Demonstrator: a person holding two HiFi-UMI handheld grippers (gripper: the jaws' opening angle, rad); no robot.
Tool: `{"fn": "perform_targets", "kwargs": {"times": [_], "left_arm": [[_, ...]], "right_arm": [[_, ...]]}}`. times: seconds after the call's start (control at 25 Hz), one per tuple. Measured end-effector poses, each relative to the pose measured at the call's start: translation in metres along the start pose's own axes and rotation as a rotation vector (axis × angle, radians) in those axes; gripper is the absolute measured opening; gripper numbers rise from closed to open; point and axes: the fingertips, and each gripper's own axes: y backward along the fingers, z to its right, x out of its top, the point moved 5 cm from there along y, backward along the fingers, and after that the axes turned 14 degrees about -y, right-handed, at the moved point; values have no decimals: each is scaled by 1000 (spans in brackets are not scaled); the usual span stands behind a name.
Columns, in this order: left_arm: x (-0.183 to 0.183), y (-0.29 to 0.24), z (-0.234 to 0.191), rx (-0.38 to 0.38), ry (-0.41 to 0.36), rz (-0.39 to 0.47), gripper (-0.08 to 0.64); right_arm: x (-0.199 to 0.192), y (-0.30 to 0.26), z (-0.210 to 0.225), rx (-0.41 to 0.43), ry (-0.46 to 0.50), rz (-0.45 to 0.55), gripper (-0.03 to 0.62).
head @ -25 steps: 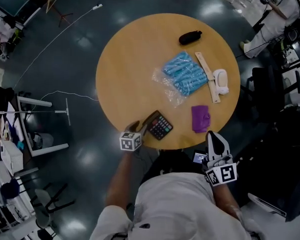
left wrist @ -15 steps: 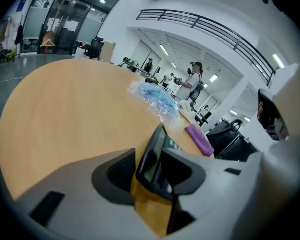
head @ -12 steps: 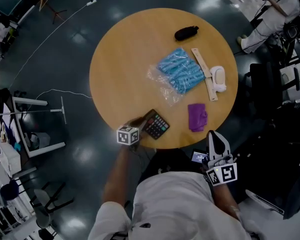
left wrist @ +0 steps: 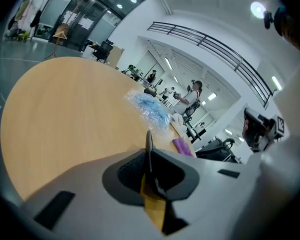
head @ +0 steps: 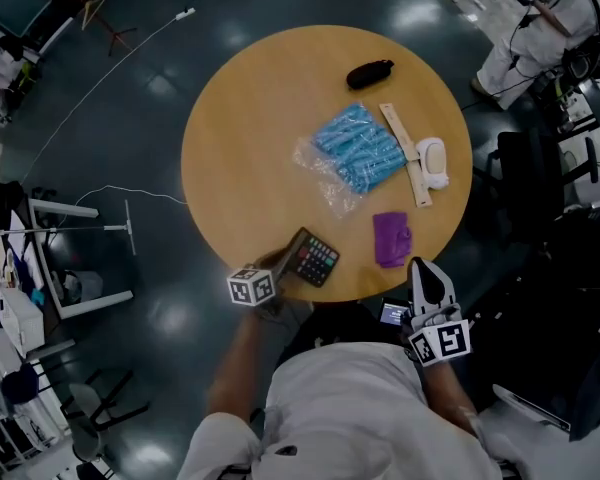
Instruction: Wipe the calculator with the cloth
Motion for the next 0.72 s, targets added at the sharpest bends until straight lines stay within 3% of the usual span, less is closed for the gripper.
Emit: {"fn": "perform_targets", "kwargs": {"times": [0.2,0.32,0.52,0.72], "left_arm": [[-11,16,15,46,141,98,44],[-5,30,30,48,189,166,44],[24,55,64,37,149,249,44],[55,77,91,59,166,350,44]], "right_arm": [[-1,-2,12,-25,-1,3,15],[-14,-8,37,-87,13,-53,15],[-69,-37,91,-176,34,-306,15],[-138,-68,130,-262,4,-593,44]]}}
